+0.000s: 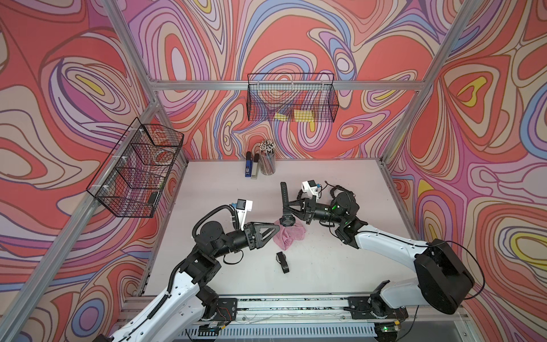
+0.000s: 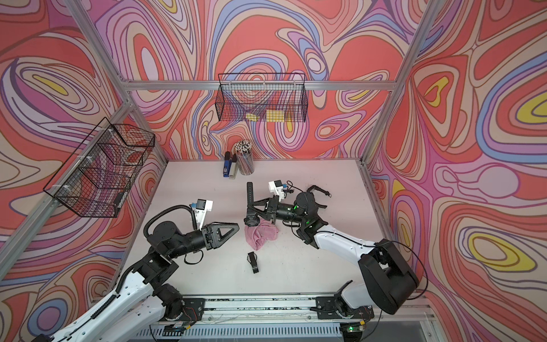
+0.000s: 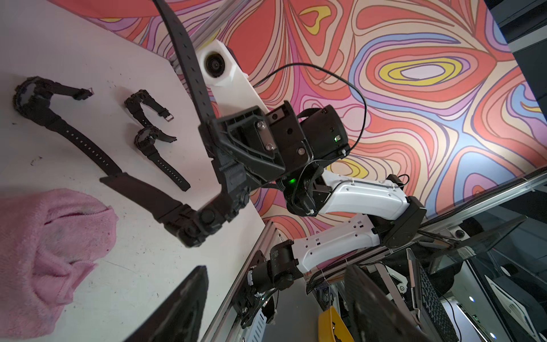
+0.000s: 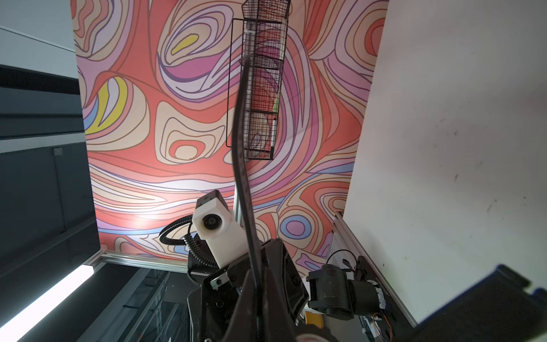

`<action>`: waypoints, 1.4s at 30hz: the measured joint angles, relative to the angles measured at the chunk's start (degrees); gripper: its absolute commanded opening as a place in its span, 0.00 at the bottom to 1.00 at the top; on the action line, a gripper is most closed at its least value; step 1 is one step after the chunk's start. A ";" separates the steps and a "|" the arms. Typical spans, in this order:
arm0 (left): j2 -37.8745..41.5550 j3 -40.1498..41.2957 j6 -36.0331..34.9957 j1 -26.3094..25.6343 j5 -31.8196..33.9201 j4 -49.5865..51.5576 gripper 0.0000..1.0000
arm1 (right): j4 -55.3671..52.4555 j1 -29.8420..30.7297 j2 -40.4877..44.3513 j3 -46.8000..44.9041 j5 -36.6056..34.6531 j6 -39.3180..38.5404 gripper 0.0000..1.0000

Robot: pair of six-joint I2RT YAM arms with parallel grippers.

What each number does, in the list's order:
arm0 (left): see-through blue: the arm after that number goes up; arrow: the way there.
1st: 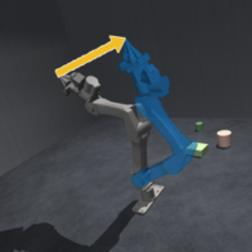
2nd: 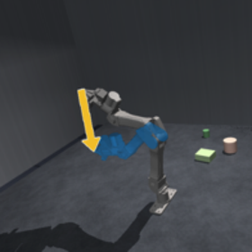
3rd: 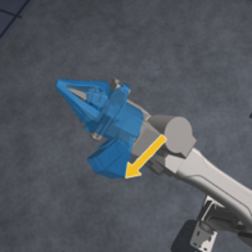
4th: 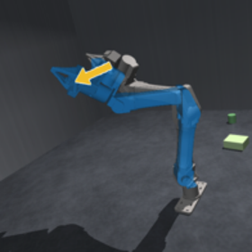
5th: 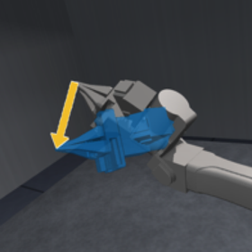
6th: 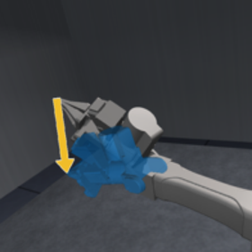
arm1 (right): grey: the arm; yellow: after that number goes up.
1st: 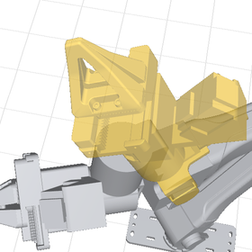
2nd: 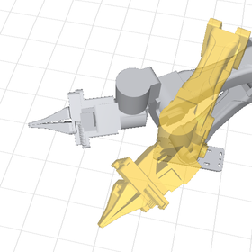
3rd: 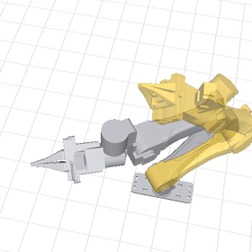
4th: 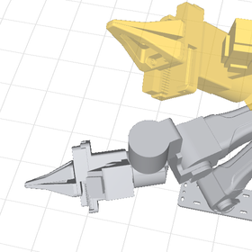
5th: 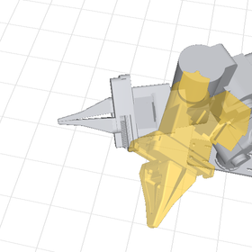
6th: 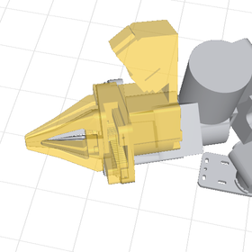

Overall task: Wipe the watch dial
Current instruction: Pick up the watch at the center of the board.

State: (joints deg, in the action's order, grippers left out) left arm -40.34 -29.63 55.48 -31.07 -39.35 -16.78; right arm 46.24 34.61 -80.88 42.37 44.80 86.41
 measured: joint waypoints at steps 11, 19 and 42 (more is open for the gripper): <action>-12.50 -6.12 0.28 1.44 -4.59 -4.28 0.68 | 4.44 2.34 -0.02 0.02 1.11 3.08 0.00; -13.00 -6.36 1.57 1.44 -7.56 -5.29 0.49 | 6.08 2.38 -0.37 0.46 0.81 3.82 0.00; -15.23 -8.85 4.00 2.40 -11.80 -4.90 0.01 | -18.21 4.35 3.23 9.35 -0.04 -13.53 0.00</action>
State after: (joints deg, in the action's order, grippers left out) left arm -55.57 -38.48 59.48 -28.67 -51.16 -21.67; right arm 28.03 38.96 -77.65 51.72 44.75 72.88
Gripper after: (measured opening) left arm 0.078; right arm 0.055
